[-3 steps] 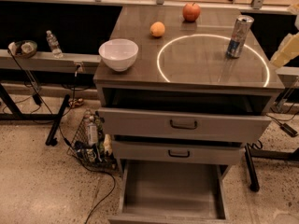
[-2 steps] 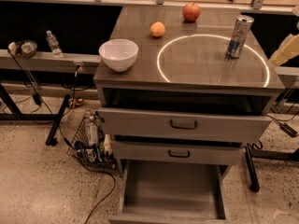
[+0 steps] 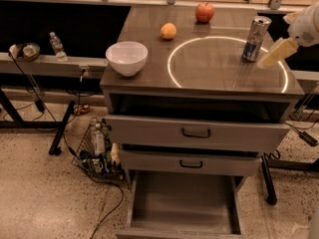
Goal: Place redbull can into bottom drawer
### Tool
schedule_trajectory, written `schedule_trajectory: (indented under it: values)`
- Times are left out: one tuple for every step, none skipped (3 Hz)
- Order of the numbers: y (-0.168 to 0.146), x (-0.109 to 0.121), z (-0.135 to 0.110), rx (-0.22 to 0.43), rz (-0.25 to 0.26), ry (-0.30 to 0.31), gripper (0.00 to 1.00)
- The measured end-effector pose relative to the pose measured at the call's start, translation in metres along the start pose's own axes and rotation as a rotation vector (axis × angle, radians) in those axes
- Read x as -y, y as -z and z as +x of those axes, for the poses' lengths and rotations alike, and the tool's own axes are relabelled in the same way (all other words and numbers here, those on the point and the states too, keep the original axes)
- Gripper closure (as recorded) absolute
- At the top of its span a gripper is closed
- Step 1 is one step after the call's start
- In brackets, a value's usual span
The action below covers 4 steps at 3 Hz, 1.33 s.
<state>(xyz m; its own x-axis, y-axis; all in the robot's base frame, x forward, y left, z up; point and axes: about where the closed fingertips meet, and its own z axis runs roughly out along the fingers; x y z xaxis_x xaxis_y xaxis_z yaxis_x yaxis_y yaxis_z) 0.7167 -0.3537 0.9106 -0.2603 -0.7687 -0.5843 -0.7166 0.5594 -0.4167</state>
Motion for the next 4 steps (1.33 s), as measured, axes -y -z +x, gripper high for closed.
schedule_trajectory:
  values:
    - [-0.026, 0.008, -0.015, 0.050, 0.004, -0.050, 0.00]
    - [-0.046, 0.023, -0.026, 0.104, 0.031, -0.112, 0.00]
    - [-0.057, 0.038, -0.017, 0.137, 0.047, -0.224, 0.18]
    - [-0.066, 0.034, -0.013, 0.161, 0.006, -0.346, 0.41]
